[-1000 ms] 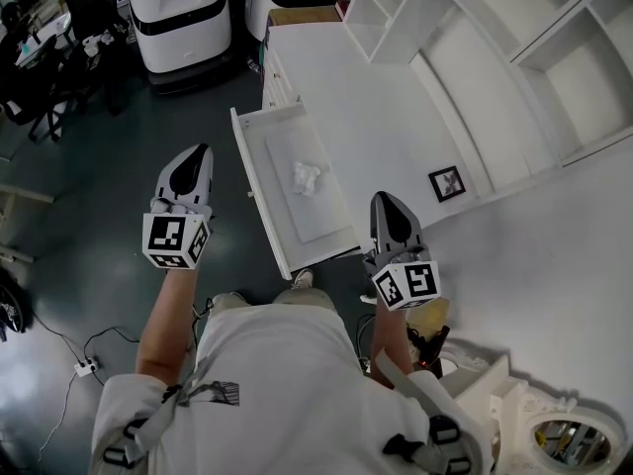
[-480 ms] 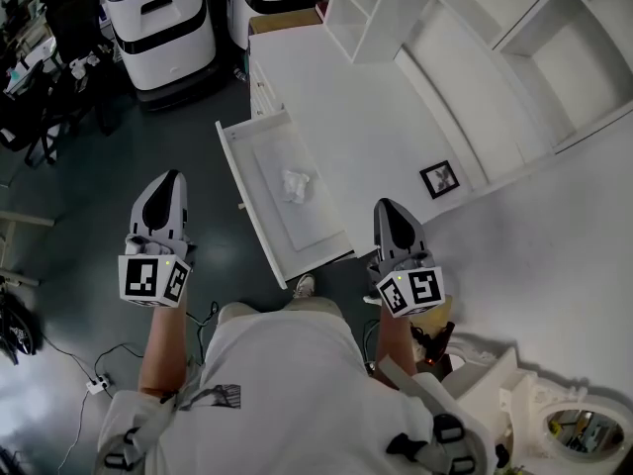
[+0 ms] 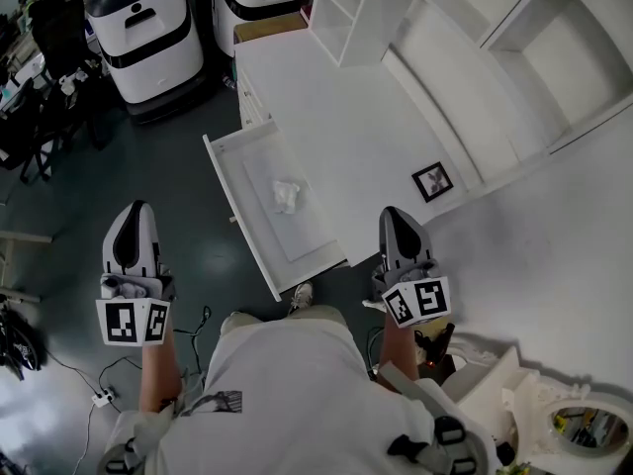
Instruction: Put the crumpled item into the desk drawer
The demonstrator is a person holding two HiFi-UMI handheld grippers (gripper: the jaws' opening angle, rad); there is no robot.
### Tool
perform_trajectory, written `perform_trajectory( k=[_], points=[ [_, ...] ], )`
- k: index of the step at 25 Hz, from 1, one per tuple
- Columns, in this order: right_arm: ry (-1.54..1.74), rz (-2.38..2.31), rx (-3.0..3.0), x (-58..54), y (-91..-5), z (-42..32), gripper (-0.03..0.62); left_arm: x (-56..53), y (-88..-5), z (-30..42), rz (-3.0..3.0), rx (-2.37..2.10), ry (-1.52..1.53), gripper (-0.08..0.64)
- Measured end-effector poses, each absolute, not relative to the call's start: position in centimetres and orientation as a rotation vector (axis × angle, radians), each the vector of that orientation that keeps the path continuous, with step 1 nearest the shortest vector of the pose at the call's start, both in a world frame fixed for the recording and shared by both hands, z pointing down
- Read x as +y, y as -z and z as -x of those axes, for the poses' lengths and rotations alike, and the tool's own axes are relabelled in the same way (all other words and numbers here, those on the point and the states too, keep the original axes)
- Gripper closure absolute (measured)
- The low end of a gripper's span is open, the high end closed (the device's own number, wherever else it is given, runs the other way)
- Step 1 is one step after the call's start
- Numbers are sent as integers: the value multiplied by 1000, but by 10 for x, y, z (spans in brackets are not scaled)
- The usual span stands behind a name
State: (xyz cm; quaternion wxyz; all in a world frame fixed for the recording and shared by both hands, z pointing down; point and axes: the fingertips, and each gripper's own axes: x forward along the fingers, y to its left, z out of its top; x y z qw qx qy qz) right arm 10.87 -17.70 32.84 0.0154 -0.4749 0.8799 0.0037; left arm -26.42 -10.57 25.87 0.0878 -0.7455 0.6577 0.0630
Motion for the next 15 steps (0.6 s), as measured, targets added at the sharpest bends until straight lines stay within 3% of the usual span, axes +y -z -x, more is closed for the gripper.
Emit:
perform_trajectory(
  k=[15],
  points=[
    [-26, 1437, 2735, -205, -321, -105, 581, -100, -289, 265, 2189, 2038, -126, 537]
  ],
)
